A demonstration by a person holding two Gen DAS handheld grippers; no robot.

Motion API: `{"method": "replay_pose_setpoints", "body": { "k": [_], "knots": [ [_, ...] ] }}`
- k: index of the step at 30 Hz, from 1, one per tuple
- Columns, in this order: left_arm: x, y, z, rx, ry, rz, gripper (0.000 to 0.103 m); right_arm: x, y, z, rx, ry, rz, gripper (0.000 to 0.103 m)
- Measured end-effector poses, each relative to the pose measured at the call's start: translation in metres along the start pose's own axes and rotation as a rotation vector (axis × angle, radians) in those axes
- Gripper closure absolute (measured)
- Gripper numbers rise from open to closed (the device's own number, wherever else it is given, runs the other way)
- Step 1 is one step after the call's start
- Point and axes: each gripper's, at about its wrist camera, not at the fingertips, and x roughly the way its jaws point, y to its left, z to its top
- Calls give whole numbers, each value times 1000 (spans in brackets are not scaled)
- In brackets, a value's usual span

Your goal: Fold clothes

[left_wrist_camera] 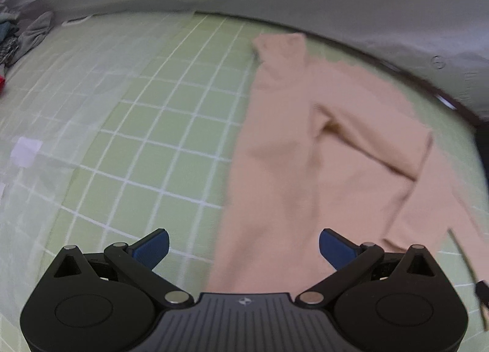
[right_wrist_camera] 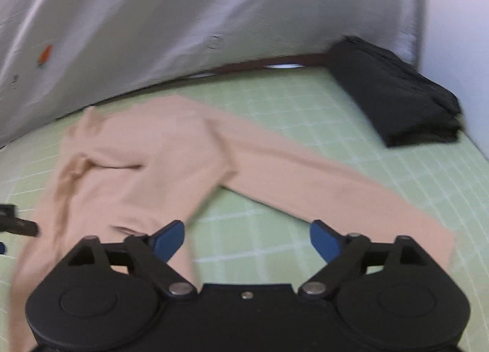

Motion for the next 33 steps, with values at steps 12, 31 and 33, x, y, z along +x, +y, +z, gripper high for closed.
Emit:
{"method": "replay_pose_setpoints", "body": {
  "k": [12, 31, 33],
  "knots": [
    [21, -102, -1, 236, -16, -131, 22, 42, -76, 21, 76, 71, -158, 8],
    [15, -138, -12, 288, 12, -388, 98, 68, -98, 17, 133, 116, -191, 4],
    [4, -125, -13, 251, -4, -406, 98, 65, -96, 16, 131, 119, -197, 4]
  ]
}}
